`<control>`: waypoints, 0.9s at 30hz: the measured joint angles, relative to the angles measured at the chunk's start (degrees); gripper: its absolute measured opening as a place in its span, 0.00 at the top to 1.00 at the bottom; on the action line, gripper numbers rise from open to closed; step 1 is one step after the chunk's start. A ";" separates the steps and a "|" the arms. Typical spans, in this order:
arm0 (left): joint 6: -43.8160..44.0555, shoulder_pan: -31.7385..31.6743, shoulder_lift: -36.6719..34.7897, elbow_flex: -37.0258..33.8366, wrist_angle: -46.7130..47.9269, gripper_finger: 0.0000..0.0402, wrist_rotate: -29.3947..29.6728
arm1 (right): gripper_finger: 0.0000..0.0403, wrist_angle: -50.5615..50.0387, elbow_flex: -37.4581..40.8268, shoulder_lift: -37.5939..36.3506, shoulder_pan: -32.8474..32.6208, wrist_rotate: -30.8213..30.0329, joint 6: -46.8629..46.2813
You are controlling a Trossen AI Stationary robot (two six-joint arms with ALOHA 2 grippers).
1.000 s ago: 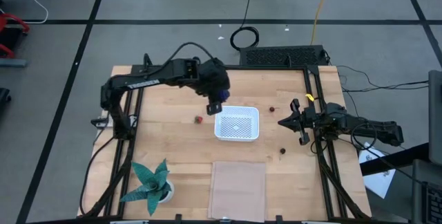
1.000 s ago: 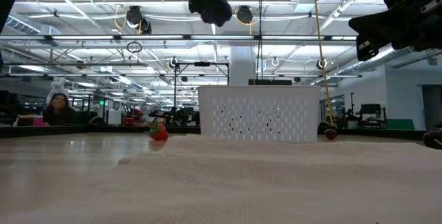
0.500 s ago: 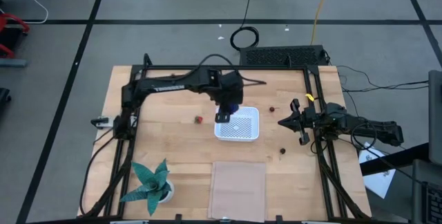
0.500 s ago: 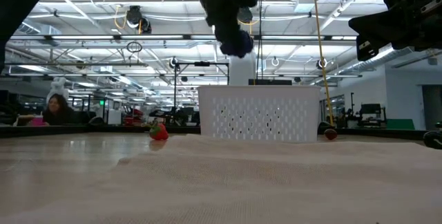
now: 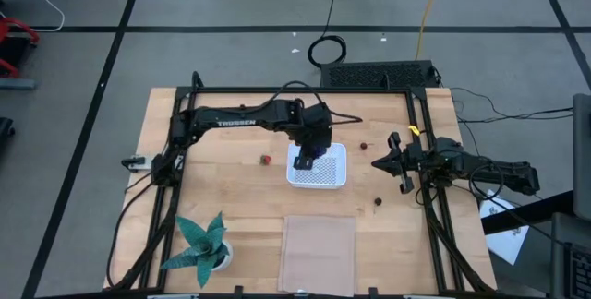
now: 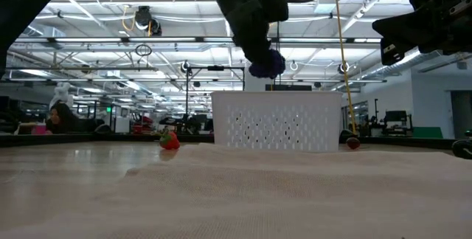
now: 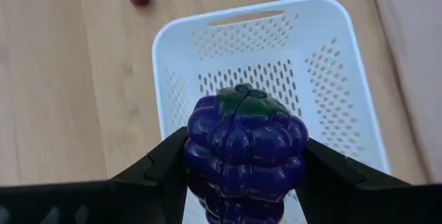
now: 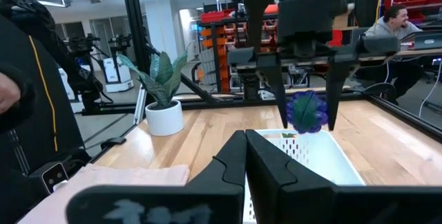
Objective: Pick and placing Produce into tupperware
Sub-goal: Put the grapes into the white bin
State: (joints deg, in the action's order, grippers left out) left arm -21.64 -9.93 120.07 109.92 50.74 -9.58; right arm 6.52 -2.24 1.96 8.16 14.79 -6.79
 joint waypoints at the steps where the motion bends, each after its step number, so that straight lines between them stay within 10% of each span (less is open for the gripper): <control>1: -1.59 0.00 0.00 -0.62 -0.71 0.50 0.00 | 1.00 0.02 -0.02 0.00 -0.02 0.00 0.00; 27: -24.25 1.97 -0.02 -9.64 -9.02 0.50 -8.54 | 1.00 0.02 0.00 0.00 0.00 0.00 0.39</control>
State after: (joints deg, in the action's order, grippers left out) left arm -45.89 -7.97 120.05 100.29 41.73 -18.12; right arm 6.55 -2.24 1.96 8.16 14.79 -6.39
